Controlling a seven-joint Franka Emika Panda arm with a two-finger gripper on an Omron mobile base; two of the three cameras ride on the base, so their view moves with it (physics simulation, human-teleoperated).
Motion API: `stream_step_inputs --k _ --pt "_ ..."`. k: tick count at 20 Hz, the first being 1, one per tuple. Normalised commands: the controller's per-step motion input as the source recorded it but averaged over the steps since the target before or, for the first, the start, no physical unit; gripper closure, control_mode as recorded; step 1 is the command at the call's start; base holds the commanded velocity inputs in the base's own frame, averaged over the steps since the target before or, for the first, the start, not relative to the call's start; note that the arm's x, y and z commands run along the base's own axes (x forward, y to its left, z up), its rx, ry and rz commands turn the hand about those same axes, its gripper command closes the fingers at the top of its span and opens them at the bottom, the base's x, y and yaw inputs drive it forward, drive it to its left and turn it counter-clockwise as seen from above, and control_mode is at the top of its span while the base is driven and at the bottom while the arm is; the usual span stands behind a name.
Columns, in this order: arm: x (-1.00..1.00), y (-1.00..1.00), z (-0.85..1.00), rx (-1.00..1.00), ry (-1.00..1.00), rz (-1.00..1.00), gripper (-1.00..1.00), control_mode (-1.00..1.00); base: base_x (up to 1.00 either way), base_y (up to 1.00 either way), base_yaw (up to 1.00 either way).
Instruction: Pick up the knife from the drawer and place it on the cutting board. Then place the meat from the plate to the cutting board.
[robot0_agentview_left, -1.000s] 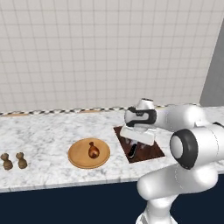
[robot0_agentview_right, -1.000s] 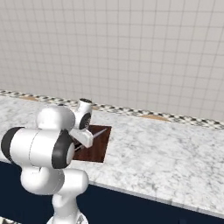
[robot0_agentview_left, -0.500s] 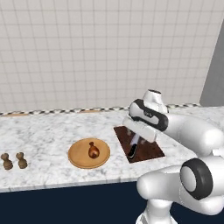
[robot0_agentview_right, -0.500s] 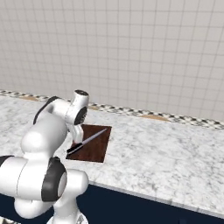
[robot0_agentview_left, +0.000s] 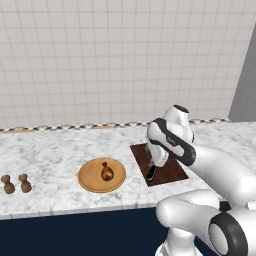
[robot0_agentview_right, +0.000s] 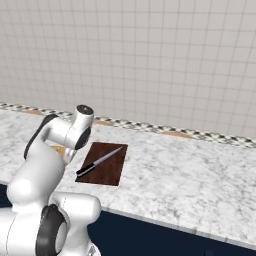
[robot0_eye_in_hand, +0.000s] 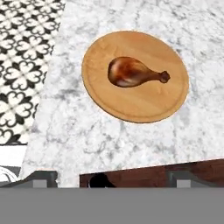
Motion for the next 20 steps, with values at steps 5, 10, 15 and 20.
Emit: stream_step_inputs --k 5,10,15,20 --pt "-0.08 0.22 0.12 0.15 0.23 -0.80 -1.00 -1.00 0.00 0.00 0.00" --pt "-0.21 0.33 0.33 0.20 0.31 -0.70 -1.00 -1.00 0.00 0.00 0.00" --pt "-0.18 0.52 0.28 0.18 0.26 -0.65 -1.00 -1.00 0.00 0.00 0.00" --pt "-0.05 0.67 0.07 0.01 0.31 -0.55 -1.00 -1.00 0.00 0.00 0.00"
